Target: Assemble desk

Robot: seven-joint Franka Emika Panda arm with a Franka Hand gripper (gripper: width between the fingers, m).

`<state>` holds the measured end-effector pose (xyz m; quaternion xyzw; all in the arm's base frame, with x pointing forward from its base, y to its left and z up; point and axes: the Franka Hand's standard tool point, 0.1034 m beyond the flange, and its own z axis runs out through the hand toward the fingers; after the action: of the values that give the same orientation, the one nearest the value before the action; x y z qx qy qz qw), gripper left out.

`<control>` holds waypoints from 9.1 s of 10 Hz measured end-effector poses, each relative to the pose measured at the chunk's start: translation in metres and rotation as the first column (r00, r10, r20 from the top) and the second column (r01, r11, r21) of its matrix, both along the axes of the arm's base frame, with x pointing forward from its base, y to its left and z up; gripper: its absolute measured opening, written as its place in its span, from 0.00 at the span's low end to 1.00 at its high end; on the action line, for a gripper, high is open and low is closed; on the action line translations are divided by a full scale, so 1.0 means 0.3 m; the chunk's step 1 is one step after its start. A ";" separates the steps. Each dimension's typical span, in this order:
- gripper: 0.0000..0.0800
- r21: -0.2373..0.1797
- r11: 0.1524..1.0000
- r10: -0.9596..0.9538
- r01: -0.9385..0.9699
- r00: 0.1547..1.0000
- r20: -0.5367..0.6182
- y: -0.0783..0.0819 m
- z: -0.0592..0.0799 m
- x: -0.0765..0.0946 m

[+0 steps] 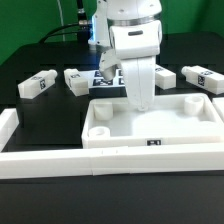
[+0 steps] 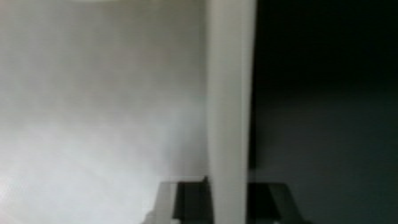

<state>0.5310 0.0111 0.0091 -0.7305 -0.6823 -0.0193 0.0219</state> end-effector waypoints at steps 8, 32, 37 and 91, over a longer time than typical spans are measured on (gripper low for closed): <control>0.08 -0.009 1.000 0.006 -0.006 0.999 -0.040 0.013 -0.002 0.013; 0.81 -0.038 0.589 -0.808 0.808 0.589 -0.012 0.438 0.276 -0.047; 0.81 -0.082 0.530 -0.847 0.844 0.530 -0.023 0.493 0.263 -0.085; 0.36 0.171 0.283 -0.949 0.944 0.301 -0.092 0.298 0.614 0.430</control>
Offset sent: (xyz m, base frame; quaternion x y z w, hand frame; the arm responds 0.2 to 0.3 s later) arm 0.0322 0.0262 -0.0008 -0.0081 -0.0039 0.0312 0.9995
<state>0.6600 0.1004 0.1932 -0.9858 -0.1131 -0.1043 0.0673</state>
